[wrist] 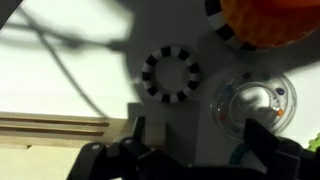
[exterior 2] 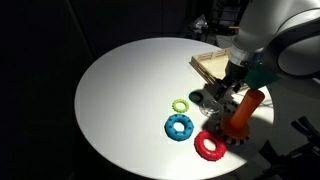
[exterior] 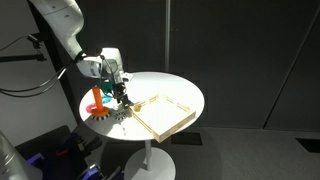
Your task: Pick up the black and white ring and put it on the ring holder
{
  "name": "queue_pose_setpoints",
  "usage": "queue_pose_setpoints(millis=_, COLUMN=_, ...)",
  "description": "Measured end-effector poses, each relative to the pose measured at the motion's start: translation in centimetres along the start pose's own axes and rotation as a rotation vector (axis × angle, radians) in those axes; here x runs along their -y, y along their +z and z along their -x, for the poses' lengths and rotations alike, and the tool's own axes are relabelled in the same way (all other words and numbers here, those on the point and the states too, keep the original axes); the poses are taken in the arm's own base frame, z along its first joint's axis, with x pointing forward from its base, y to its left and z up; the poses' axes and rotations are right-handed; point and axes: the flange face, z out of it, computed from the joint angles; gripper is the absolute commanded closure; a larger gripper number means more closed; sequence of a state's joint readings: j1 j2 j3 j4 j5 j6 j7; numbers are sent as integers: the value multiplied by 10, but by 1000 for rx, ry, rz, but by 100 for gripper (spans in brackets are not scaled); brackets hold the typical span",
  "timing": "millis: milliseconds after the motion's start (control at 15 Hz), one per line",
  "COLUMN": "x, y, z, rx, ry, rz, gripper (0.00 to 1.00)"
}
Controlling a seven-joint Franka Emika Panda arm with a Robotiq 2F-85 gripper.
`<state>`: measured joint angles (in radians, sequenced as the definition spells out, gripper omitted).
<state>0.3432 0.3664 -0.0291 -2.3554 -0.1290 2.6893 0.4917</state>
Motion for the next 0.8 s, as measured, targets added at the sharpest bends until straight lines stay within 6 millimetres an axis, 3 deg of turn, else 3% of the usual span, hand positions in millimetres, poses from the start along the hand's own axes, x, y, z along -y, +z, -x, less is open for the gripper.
queue_pose_setpoints(millis=800, x=-25, y=0, z=1, rx=12, ry=49, rz=-1, gripper=0)
